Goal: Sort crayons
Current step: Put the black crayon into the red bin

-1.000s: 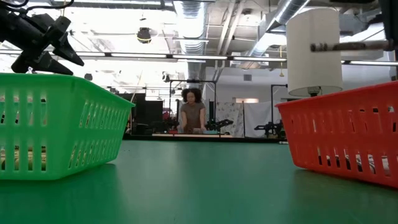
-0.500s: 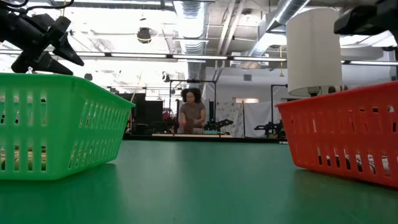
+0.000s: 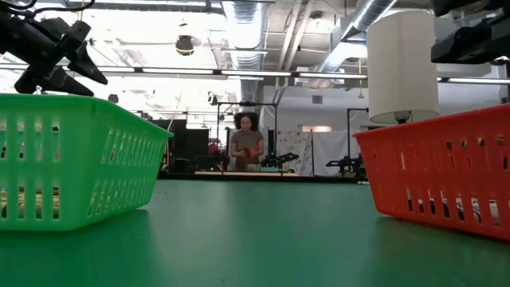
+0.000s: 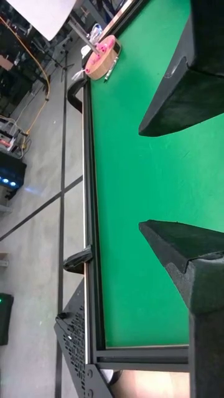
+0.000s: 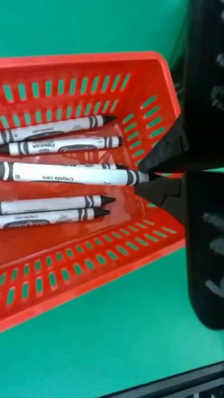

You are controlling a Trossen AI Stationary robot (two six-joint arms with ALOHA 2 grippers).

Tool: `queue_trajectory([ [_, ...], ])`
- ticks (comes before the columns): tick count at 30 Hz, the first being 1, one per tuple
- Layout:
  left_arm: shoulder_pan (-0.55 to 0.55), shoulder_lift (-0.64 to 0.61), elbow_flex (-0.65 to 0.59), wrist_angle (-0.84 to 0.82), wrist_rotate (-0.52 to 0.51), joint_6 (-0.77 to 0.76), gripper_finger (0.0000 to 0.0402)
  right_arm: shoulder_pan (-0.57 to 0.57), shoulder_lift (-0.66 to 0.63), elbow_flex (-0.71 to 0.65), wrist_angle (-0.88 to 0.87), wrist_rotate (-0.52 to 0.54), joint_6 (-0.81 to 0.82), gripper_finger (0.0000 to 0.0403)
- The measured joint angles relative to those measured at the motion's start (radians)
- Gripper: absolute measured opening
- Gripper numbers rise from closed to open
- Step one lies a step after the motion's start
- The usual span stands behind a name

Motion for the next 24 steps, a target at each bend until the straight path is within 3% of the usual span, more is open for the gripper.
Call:
queue_trajectory([
  [12, 0.000, 0.000, 0.000, 0.000, 0.000, 0.000, 0.0223, -0.013, 0.000, 0.000, -0.006, 0.021, 0.000, 0.0058],
  [19, 0.000, 0.000, 0.000, 0.000, 0.000, 0.000, 0.0223, -0.046, 0.000, 0.023, 0.010, 0.009, 0.032, 0.0060],
  [24, 0.000, 0.000, 0.000, 0.000, 0.000, 0.000, 0.0223, -0.095, -0.001, 0.130, -0.022, 0.005, -0.061, 0.0059],
])
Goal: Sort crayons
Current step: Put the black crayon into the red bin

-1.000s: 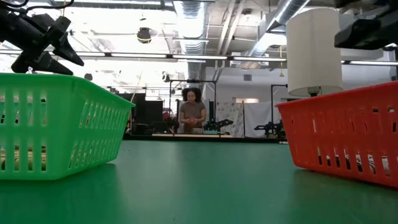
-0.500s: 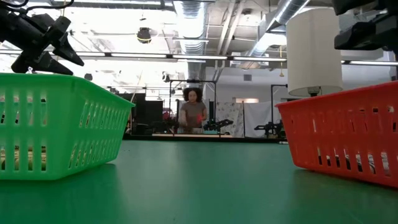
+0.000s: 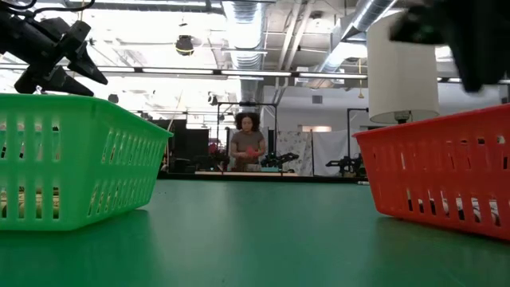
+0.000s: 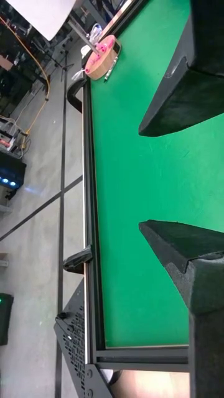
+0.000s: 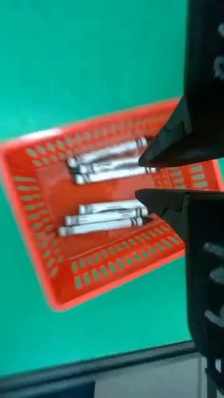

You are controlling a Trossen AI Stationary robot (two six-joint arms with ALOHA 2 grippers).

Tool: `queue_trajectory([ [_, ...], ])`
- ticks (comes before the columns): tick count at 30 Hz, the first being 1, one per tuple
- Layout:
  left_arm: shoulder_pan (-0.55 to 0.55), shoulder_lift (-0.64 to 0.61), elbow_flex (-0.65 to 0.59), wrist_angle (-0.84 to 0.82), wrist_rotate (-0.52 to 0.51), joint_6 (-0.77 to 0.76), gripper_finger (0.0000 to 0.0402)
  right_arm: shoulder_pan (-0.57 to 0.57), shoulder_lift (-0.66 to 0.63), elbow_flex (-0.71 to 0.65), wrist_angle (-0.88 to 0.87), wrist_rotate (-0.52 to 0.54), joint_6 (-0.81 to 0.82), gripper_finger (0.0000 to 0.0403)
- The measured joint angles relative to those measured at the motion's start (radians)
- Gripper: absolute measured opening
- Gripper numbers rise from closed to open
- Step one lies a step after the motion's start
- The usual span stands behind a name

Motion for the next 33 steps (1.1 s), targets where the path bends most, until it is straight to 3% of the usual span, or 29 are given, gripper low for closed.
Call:
queue_trajectory([
  [3, 0.000, 0.000, 0.000, 0.000, 0.000, 0.000, 0.0223, -0.044, 0.000, 0.077, -0.077, 0.058, -0.032, 0.0058],
  [6, 0.000, 0.000, 0.000, 0.000, 0.000, 0.000, 0.0223, -0.104, -0.001, 0.146, -0.218, 0.227, 0.005, 0.0058],
  [11, 0.000, 0.000, 0.000, 0.000, 0.000, 0.000, 0.0223, -0.258, -0.001, 0.194, -0.430, 0.497, 0.267, 0.0058],
  [14, 0.000, 0.000, 0.000, 0.000, 0.000, 0.000, 0.0223, -0.369, -0.003, 0.179, -0.456, 0.508, 0.338, 0.0060],
  [19, 0.000, 0.000, 0.000, 0.000, 0.000, 0.000, 0.0223, -0.515, 0.013, 0.122, -0.427, 0.500, 0.206, 0.0078],
  [28, 0.000, 0.000, 0.000, 0.000, 0.000, 0.002, 0.0223, -0.748, 0.015, 0.002, -0.322, 0.493, -0.029, 0.0163],
  [33, 0.000, 0.000, 0.000, 0.000, -0.006, 0.003, 0.0223, -0.854, 0.017, -0.046, -0.200, 0.494, -0.185, 0.0183],
])
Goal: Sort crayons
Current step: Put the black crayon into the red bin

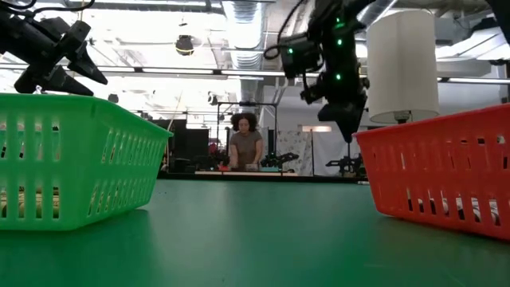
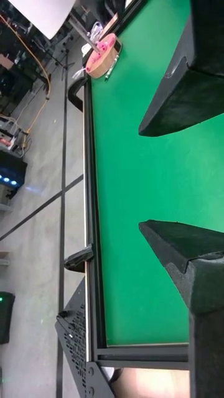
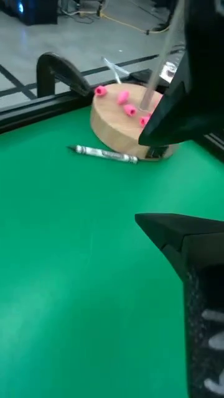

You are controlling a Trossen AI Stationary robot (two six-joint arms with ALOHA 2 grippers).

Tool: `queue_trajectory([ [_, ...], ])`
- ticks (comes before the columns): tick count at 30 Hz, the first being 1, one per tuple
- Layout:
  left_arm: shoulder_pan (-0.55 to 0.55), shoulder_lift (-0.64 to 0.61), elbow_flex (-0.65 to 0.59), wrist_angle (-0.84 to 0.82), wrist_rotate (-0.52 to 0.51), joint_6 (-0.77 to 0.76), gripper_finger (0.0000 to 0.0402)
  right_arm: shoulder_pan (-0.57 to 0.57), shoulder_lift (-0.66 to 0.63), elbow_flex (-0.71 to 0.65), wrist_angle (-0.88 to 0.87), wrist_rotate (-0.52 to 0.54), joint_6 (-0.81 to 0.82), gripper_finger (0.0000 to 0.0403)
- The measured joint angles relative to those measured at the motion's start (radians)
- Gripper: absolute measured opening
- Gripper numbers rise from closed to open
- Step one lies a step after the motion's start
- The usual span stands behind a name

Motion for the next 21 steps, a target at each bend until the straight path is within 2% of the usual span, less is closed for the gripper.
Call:
queue_trajectory([
  [9, 0.000, 0.000, 0.000, 0.000, -0.010, 0.000, 0.0223, -0.178, -0.001, -0.073, 0.100, 0.000, -0.111, 0.0170],
  [16, 0.000, 0.000, 0.000, 0.000, -0.018, 0.000, 0.0223, -0.244, -0.001, -0.106, 0.231, 0.000, -0.201, 0.0164],
  [21, 0.000, 0.000, 0.000, 0.000, -0.030, 0.000, 0.0223, -0.264, -0.001, -0.145, 0.281, 0.001, -0.271, 0.0126],
])
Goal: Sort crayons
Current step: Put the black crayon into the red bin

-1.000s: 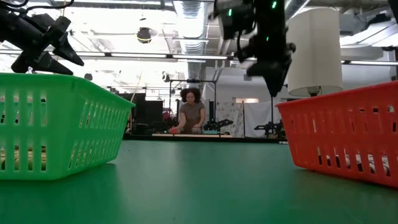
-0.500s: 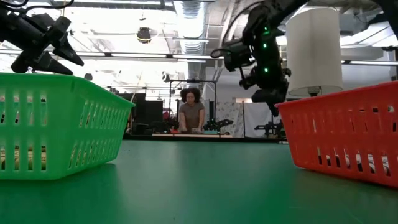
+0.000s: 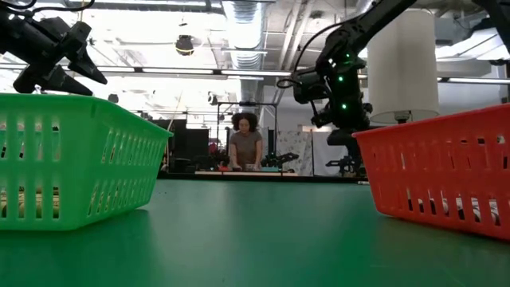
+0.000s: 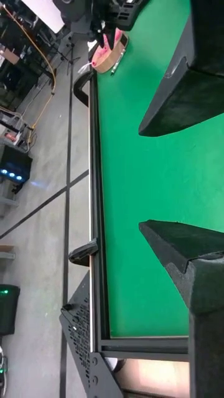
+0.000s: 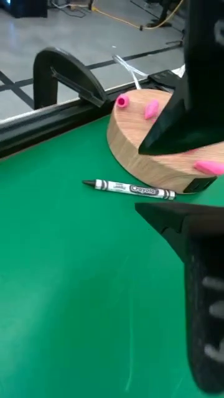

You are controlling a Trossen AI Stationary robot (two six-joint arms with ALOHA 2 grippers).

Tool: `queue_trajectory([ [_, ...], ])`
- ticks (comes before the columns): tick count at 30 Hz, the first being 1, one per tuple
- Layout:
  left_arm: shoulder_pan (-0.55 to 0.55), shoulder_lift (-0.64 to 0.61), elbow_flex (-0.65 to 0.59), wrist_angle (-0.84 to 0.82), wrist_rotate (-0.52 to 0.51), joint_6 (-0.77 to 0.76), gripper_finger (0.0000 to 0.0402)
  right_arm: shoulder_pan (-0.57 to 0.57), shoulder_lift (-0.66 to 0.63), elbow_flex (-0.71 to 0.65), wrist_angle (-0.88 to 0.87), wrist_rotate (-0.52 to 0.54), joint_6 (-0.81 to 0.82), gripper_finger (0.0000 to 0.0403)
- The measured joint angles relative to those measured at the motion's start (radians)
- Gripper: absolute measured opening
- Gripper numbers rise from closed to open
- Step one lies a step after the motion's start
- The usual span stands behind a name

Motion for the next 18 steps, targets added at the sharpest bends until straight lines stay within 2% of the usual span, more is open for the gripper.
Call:
queue_trajectory([
  [11, 0.000, 0.000, 0.000, 0.000, -0.007, -0.001, 0.0223, -0.043, 0.000, -0.035, 0.021, 0.004, -0.232, 0.0010],
  [18, 0.000, 0.000, 0.000, -0.001, -0.023, -0.002, 0.0223, -0.079, 0.006, -0.034, 0.022, 0.009, -0.334, 0.0001],
])
